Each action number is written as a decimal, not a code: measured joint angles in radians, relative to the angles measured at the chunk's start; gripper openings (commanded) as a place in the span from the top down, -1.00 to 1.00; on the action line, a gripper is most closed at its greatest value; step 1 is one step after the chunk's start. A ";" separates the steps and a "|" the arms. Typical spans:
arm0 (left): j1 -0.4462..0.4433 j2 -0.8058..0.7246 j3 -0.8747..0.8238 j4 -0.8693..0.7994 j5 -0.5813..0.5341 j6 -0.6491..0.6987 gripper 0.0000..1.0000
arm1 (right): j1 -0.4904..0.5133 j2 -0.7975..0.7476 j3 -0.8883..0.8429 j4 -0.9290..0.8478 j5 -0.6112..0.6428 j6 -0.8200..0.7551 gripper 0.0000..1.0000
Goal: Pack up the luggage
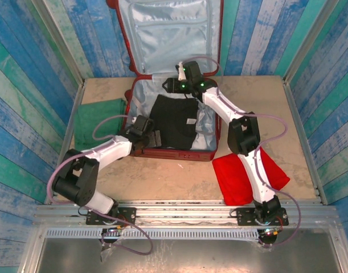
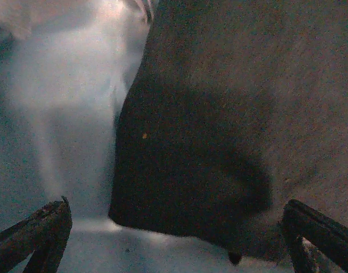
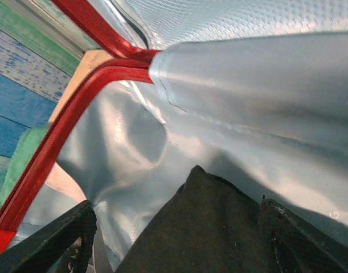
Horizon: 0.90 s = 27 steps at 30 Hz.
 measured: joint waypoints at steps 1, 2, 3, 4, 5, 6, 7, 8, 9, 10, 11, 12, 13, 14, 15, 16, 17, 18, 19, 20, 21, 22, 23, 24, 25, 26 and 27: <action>0.000 -0.023 0.000 -0.008 -0.012 -0.003 -0.90 | 0.000 -0.005 0.000 -0.004 0.000 -0.001 -0.55; 0.000 -0.052 0.000 -0.022 -0.029 -0.006 -0.87 | 0.000 -0.011 0.000 -0.012 0.000 -0.004 -0.57; 0.001 -0.087 0.001 -0.041 -0.046 -0.009 -0.87 | 0.000 -0.021 -0.003 -0.020 0.000 -0.009 -0.58; 0.002 -0.119 0.002 -0.056 -0.058 -0.010 -0.87 | 0.000 -0.035 -0.011 -0.032 0.003 -0.016 -0.57; 0.003 -0.160 0.004 -0.076 -0.070 -0.011 -0.87 | 0.000 -0.060 -0.029 -0.048 0.006 -0.023 -0.57; 0.003 -0.202 0.007 -0.090 -0.078 -0.010 -0.87 | 0.000 -0.092 -0.055 -0.068 0.011 -0.032 -0.56; 0.003 -0.237 0.008 -0.098 -0.079 -0.009 -0.87 | -0.002 -0.129 -0.084 -0.085 0.018 -0.042 -0.56; 0.003 -0.279 0.009 -0.103 -0.077 -0.006 -0.87 | -0.005 -0.184 -0.129 -0.106 0.027 -0.051 -0.56; 0.003 -0.321 0.009 -0.105 -0.074 -0.003 -0.87 | -0.009 -0.242 -0.178 -0.125 0.037 -0.058 -0.55; 0.003 -0.354 0.009 -0.105 -0.069 0.000 -0.87 | -0.015 -0.301 -0.228 -0.138 0.049 -0.061 -0.55; 0.003 -0.394 0.009 -0.105 -0.060 0.006 -0.87 | -0.026 -0.383 -0.301 -0.151 0.062 -0.065 -0.54; 0.003 -0.433 0.009 -0.105 -0.049 0.011 -0.87 | -0.040 -0.466 -0.372 -0.166 0.074 -0.066 -0.54; 0.003 -0.461 0.009 -0.105 -0.039 0.016 -0.87 | -0.060 -0.544 -0.438 -0.176 0.093 -0.062 -0.53; 0.003 -0.492 0.009 -0.105 -0.026 0.023 -0.87 | -0.089 -0.641 -0.522 -0.183 0.114 -0.057 -0.53; 0.003 -0.517 0.009 -0.105 -0.010 0.029 -0.87 | -0.122 -0.730 -0.600 -0.193 0.138 -0.047 -0.54; 0.003 -0.532 0.010 -0.105 0.007 0.035 -0.87 | -0.154 -0.808 -0.669 -0.199 0.162 -0.036 -0.54; 0.002 -0.543 0.010 -0.105 0.027 0.040 -0.87 | -0.193 -0.887 -0.744 -0.211 0.189 -0.023 -0.55; 0.001 -0.546 0.010 -0.105 0.047 0.046 -0.87 | -0.229 -0.951 -0.806 -0.227 0.213 -0.013 -0.55; -0.003 -0.545 0.011 -0.104 0.066 0.052 -0.87 | -0.272 -1.021 -0.883 -0.244 0.239 0.003 -0.55; -0.013 -0.541 0.011 -0.104 0.084 0.059 -0.87 | -0.309 -1.075 -0.952 -0.264 0.258 0.014 -0.55; -0.026 -0.536 0.012 -0.103 0.097 0.065 -0.87 | -0.343 -1.114 -1.012 -0.286 0.272 0.025 -0.55; -0.049 -0.529 0.014 -0.102 0.109 0.075 -0.87 | -0.377 -1.147 -1.077 -0.307 0.282 0.035 -0.54; -0.072 -0.521 0.018 -0.099 0.120 0.082 -0.87 | -0.410 -1.173 -1.146 -0.330 0.292 0.044 -0.54; -0.089 -0.514 0.021 -0.093 0.129 0.088 -0.88 | -0.434 -1.189 -1.202 -0.352 0.302 0.053 -0.54; -0.109 -0.506 0.022 -0.083 0.145 0.096 -0.88 | -0.456 -1.201 -1.257 -0.375 0.312 0.063 -0.54; -0.122 -0.500 0.023 -0.071 0.161 0.103 -0.88 | -0.472 -1.210 -1.304 -0.396 0.324 0.073 -0.54; -0.128 -0.497 0.022 -0.062 0.174 0.107 -0.88 | -0.483 -1.220 -1.345 -0.413 0.334 0.083 -0.53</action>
